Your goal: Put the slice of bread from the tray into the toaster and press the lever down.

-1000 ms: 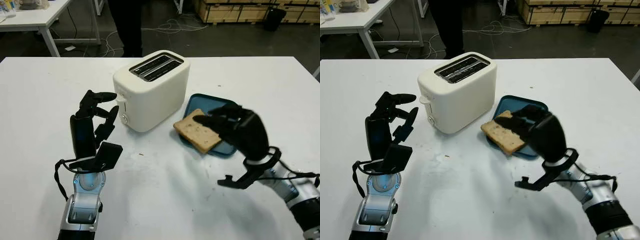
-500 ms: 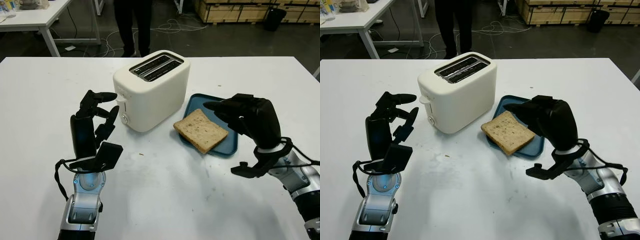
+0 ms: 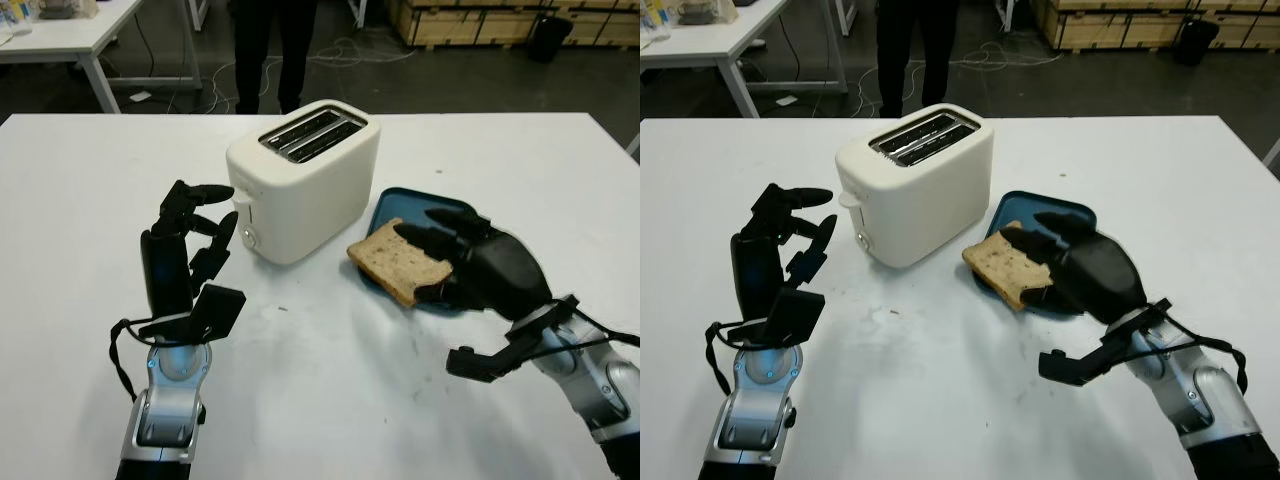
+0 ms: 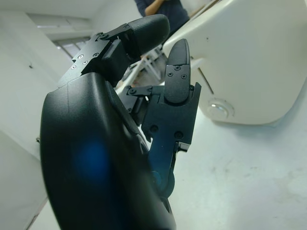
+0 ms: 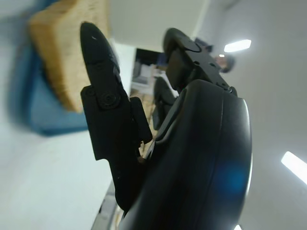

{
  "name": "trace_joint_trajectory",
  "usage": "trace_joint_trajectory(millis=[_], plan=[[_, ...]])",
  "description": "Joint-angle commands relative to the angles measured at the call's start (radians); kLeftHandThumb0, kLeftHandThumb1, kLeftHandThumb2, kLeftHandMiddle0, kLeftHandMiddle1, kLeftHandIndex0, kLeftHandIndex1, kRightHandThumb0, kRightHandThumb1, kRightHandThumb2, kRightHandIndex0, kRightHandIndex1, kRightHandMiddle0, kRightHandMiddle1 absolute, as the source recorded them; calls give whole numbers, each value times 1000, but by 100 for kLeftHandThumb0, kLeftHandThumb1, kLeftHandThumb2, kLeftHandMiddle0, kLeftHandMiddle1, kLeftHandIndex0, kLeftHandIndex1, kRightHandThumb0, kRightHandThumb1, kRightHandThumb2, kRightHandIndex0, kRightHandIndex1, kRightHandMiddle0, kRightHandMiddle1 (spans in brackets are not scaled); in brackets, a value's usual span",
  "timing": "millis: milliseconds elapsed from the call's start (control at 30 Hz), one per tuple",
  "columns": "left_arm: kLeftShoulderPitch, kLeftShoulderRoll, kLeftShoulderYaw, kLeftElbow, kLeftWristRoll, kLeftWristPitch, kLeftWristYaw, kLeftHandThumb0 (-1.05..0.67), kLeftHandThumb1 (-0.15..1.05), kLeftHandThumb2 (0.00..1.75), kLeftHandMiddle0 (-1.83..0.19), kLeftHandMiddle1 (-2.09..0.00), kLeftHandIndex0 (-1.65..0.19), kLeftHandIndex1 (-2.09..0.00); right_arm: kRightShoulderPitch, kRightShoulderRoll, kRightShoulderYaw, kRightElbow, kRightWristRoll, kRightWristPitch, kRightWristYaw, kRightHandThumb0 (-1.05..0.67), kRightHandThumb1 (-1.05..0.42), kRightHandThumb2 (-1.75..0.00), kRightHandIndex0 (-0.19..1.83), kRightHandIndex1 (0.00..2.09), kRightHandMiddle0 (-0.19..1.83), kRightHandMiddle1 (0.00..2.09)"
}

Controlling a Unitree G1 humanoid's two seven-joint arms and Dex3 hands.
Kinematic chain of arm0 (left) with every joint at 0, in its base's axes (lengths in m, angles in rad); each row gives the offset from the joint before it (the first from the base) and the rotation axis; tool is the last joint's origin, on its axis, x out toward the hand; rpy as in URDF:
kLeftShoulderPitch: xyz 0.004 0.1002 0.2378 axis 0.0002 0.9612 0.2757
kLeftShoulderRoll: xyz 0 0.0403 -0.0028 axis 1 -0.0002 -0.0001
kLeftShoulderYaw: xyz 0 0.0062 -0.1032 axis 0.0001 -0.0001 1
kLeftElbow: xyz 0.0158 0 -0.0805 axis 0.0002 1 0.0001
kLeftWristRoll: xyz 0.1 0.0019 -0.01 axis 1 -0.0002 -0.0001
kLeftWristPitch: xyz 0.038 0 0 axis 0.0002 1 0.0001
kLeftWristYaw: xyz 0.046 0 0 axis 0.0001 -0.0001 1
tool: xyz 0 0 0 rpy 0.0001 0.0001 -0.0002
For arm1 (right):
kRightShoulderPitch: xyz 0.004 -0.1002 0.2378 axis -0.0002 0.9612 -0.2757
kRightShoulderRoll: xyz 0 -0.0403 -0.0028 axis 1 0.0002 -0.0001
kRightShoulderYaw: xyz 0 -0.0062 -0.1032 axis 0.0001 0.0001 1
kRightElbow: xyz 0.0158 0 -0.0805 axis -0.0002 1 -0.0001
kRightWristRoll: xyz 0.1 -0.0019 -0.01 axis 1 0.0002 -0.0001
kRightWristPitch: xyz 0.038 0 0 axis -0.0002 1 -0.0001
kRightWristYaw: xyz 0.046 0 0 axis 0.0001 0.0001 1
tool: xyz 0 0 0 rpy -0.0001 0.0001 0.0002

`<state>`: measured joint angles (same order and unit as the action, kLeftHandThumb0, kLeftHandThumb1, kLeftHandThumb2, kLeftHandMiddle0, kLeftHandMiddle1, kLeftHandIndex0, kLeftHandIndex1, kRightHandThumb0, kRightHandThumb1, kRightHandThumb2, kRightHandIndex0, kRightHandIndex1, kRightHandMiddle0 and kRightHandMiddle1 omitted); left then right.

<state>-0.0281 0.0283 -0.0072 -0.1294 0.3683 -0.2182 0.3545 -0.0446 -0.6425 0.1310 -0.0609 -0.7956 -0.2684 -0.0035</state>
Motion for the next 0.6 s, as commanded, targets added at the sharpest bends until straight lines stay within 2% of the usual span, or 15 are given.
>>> trace_joint_trajectory(millis=[0,433,567], plan=[[3,0,2,-8,10,-11,5,-22,92,24,-56,-161,-52,-104,18,4,2,-37,-21,44,29,-85,-89,0,0,0,4,0],[4,0,2,-7,17,-20,14,-23,92,23,-58,-159,-52,-104,17,31,65,-52,-155,183,90,-88,-90,-1,0,0,0,0],[3,-1,1,-8,17,-17,14,-24,92,23,-59,-159,-53,-104,-1,44,88,-10,-183,203,55,-85,-90,0,0,0,0,0]])
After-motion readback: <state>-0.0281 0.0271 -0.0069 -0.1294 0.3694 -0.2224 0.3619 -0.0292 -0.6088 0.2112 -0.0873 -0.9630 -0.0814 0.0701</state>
